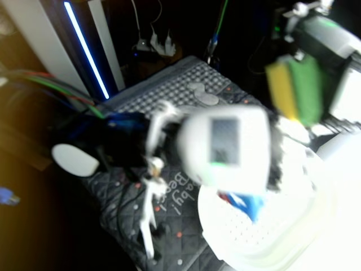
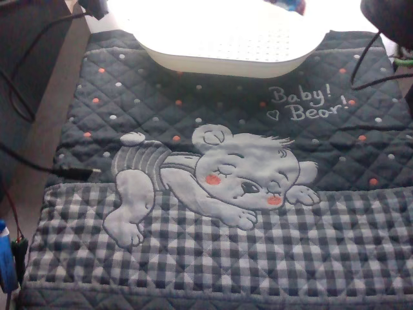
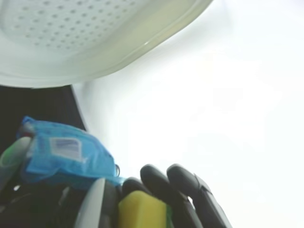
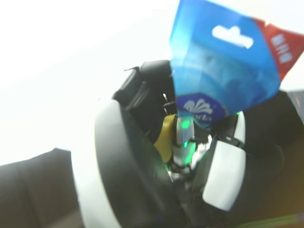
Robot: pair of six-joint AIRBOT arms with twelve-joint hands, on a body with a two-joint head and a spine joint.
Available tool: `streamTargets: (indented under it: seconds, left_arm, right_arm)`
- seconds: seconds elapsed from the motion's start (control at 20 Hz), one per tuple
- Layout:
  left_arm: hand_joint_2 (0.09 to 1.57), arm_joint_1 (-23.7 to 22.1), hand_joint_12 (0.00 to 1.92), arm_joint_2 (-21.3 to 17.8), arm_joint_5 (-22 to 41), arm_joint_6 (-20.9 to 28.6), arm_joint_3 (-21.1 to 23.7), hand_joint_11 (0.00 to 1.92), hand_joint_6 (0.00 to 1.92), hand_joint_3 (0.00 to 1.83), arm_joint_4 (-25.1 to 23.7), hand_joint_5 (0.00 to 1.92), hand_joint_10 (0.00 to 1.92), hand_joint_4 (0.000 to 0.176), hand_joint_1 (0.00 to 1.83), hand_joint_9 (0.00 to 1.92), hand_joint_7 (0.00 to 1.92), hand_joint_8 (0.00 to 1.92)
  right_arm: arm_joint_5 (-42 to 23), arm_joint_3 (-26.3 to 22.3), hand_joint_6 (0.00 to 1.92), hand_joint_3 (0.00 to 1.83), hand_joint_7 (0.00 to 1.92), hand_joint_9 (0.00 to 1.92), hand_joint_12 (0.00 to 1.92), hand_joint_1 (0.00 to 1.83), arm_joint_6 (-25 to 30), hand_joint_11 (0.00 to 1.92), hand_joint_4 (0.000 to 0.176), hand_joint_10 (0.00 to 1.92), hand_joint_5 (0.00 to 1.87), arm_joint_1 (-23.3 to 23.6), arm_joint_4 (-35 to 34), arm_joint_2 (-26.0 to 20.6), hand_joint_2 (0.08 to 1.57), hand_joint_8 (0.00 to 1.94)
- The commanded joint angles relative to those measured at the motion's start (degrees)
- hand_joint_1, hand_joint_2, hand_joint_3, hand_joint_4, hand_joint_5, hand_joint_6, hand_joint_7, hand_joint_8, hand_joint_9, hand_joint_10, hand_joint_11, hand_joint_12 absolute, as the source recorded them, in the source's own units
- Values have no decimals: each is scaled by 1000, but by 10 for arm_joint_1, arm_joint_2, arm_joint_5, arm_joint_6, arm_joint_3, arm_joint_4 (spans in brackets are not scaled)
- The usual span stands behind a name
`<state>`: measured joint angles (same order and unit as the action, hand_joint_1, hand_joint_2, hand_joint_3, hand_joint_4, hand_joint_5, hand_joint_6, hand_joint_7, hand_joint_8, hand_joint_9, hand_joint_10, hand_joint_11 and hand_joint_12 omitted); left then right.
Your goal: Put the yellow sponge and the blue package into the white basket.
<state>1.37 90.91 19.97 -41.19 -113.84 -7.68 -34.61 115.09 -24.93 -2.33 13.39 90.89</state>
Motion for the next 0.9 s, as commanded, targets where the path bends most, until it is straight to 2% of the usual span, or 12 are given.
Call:
streamTargets:
  seconds: [0.0, 0.05, 0.15, 0.25, 0.3, 0.45, 0.5, 0.55, 0.6, 0.65, 0.7, 0.85]
  left_arm:
    - [1129, -12, 1636, 12, 21, 1, -19, 724, 767, 0, 4, 960, 1024, 0, 1256, 947, 982, 1217]
    - [1126, -13, 1614, 19, 11, 1, -28, 749, 771, 0, 3, 960, 1054, 0, 1260, 933, 989, 1208]
    - [1111, -13, 1612, 32, -4, 1, -41, 790, 685, 0, -1, 1013, 1105, 0, 1266, 961, 1009, 1181]
    - [1101, -13, 1482, 36, -8, 1, -45, 801, 723, 0, -4, 1026, 942, 0, 1245, 983, 1035, 1048]
    - [1115, -13, 1350, 36, -10, 1, -45, 773, 781, 0, -5, 983, 741, 0, 1247, 998, 1017, 1113]
    - [1139, -7, 1124, 36, -15, 3, -46, 720, 956, 1, -4, 922, 348, 0, 1214, 1048, 960, 1144]
    - [1143, -5, 1030, 35, -17, 3, -46, 742, 982, 0, -4, 909, 261, 0, 1211, 1080, 958, 1139]
    - [1138, -1, 820, 35, -19, 2, -46, 211, 392, 0, -9, 597, 37, 36, 1041, 562, 532, 415]
    - [1138, 2, 820, 34, -21, 3, -47, 211, 392, 0, -8, 597, 37, 36, 1041, 562, 532, 415]
    - [1055, 5, 309, 33, -24, 3, -48, 7, 23, 0, -7, 210, 3, 140, 972, 86, 93, 26]
    - [1028, 10, 278, 31, -25, 3, -48, 1, 4, 0, -6, 90, 0, 129, 920, 16, 18, 4]
    - [983, 29, 123, 22, -10, 27, -46, 0, 0, 0, -4, 11, 0, 114, 802, 0, 0, 0]
  right_arm:
    - [-37, 12, 1602, 0, 792, 821, 1837, 1328, 2, 805, 45, 1665, 756, 20, -5, 2, 999, 1542]
    - [-28, 20, 1695, 3, 792, 823, 1854, 1325, 2, 802, 91, 1707, 744, 24, -1, 10, 1021, 1615]
    - [-14, 30, 1679, 2, 806, 825, 1869, 1315, 2, 794, 52, 1671, 745, 28, 5, 21, 1028, 1593]
    - [-12, 28, 1668, 1, 728, 726, 1737, 1326, 2, 663, 58, 1595, 731, 29, 7, 22, 1043, 1566]
    - [-9, 28, 1594, 9, 862, 707, 1637, 1344, 2, 632, 45, 1471, 721, 29, 8, 22, 1114, 1273]
    - [2, 27, 1408, 0, 962, 733, 1607, 1361, 2, 581, 8, 1362, 758, 29, 9, 22, 1103, 1091]
    - [2, 27, 1236, 6, 898, 717, 1661, 1227, 2, 589, 37, 1418, 861, 29, 13, 22, 1147, 1171]
    - [2, 24, 703, 1, 818, 602, 1613, 1291, 2, 478, 3, 1225, 642, 29, 23, 22, 1184, 1271]
    - [2, 22, 703, 1, 818, 602, 1613, 1291, 2, 478, 3, 1225, 642, 29, 26, 22, 1184, 1271]
    - [2, 20, 68, 0, 218, 136, 586, 926, 2, 48, 113, 212, 299, 29, 28, 21, 1009, 123]
    - [2, 17, 29, 0, 43, 26, 116, 890, 2, 9, 163, 42, 126, 29, 31, 19, 958, 24]
    - [2, 2, 0, 0, 1, 0, 4, 788, 2, 0, 175, 1, 4, 29, 35, -2, 919, 0]
